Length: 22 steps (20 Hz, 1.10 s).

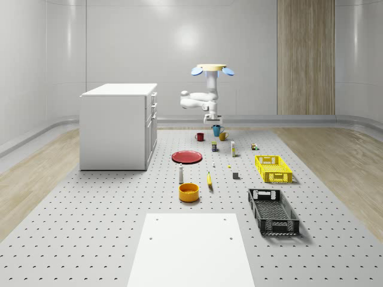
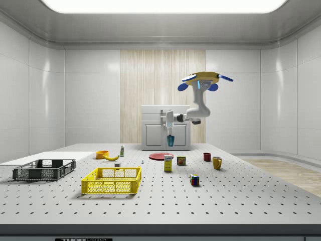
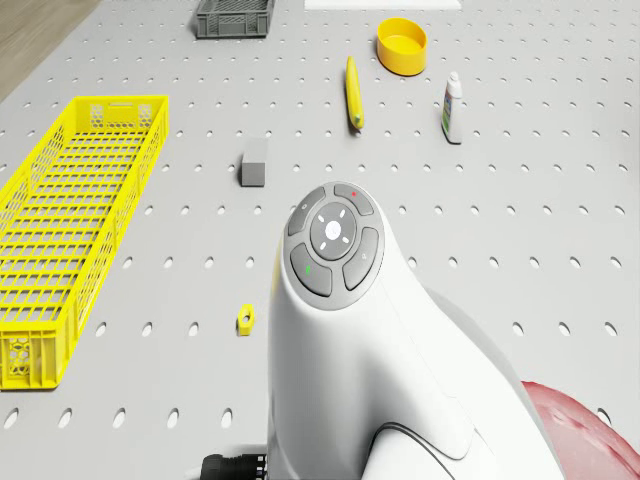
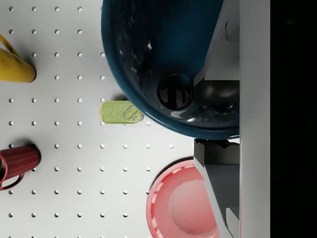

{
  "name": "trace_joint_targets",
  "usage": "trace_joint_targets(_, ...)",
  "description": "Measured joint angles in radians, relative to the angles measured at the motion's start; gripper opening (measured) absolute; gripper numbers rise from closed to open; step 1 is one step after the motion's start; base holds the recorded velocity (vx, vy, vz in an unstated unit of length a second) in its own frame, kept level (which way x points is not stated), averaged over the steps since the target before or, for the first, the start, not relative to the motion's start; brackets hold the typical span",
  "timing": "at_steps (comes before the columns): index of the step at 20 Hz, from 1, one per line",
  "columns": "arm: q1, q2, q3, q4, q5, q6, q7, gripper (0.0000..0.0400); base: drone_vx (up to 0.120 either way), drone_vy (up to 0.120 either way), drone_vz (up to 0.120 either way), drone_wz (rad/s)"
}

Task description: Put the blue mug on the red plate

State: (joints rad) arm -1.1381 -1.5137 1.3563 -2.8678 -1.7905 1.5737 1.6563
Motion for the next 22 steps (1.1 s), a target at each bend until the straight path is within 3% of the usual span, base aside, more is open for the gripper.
trace_joint_targets(14,-0.003,-0.015,0.002,0.001,0.006,0.014,0.003,0.01,0.12,-0.12,0.0,0.0)
trace_joint_targets(18,-0.004,-0.018,0.003,0.001,0.007,0.017,0.003,0.01,0.02,-0.12,0.0,0.0)
trace_joint_targets(22,-0.005,-0.022,0.003,0.001,0.009,0.02,0.004,0.01,0.0,-0.12,-0.08,0.0)
